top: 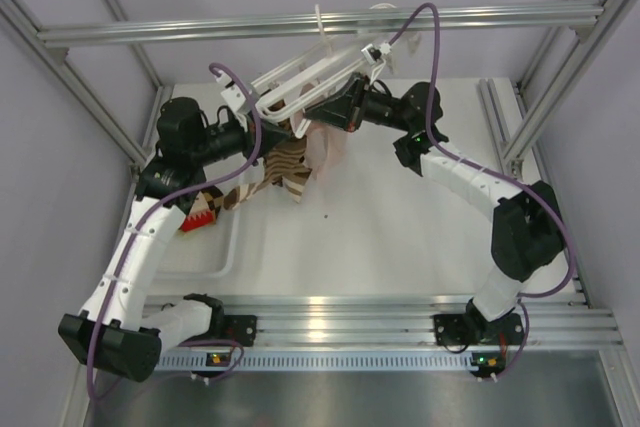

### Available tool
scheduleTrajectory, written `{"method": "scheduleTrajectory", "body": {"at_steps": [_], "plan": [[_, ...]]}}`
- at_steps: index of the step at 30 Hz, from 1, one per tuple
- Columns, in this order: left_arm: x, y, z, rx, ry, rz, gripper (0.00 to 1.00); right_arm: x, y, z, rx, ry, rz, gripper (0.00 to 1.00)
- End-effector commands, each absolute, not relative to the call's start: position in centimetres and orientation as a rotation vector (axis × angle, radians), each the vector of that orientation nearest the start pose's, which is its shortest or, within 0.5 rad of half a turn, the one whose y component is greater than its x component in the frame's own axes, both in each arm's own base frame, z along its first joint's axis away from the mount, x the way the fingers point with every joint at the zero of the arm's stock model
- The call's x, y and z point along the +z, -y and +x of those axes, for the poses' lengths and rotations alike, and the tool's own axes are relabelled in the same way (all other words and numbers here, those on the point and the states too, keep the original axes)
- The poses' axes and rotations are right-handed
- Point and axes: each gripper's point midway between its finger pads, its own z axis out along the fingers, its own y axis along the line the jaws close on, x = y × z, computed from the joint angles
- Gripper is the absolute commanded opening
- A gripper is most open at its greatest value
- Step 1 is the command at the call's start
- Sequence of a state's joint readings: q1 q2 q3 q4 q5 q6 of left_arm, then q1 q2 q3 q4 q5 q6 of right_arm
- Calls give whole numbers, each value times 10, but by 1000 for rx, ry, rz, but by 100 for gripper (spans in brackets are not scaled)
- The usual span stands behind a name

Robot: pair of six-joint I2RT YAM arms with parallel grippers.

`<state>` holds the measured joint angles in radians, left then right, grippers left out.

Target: Clip the socks to the hanger

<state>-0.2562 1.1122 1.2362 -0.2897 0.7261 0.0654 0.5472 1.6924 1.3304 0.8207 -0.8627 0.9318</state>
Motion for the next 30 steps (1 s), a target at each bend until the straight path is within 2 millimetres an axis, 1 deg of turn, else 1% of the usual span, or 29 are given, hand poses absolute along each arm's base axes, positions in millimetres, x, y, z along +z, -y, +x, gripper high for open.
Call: {"method": "scheduleTrajectory", "body": {"at_steps": [1, 5, 9, 16, 19, 21, 26, 28, 29, 30], "plan": [[398, 205, 293, -807, -1434, 820, 0, 399, -370, 304, 1705, -1275, -713, 0], [397, 204, 297, -801, -1449, 808, 0, 399, -370, 303, 1704, -1260, -731, 0], [402, 206, 297, -810, -1429, 808, 0, 398, -370, 302, 1701, -1256, -744, 0], [406, 210, 287, -850, -1401, 850, 0, 395, -371, 300, 1695, -1245, -771, 0], [407, 208, 289, -834, -1408, 836, 0, 393, -370, 298, 1700, -1244, -783, 0], [407, 206, 294, -809, -1411, 820, 0, 393, -370, 296, 1702, -1238, -792, 0], [412, 206, 295, -806, -1393, 817, 0, 393, -369, 295, 1695, -1231, -807, 0], [416, 206, 295, -804, -1378, 820, 0, 392, -370, 294, 1689, -1226, -818, 0], [417, 207, 294, -831, -1389, 801, 0, 390, -370, 294, 1689, -1226, -824, 0], [422, 207, 294, -828, -1376, 799, 0, 390, -370, 294, 1684, -1226, -828, 0]]}}
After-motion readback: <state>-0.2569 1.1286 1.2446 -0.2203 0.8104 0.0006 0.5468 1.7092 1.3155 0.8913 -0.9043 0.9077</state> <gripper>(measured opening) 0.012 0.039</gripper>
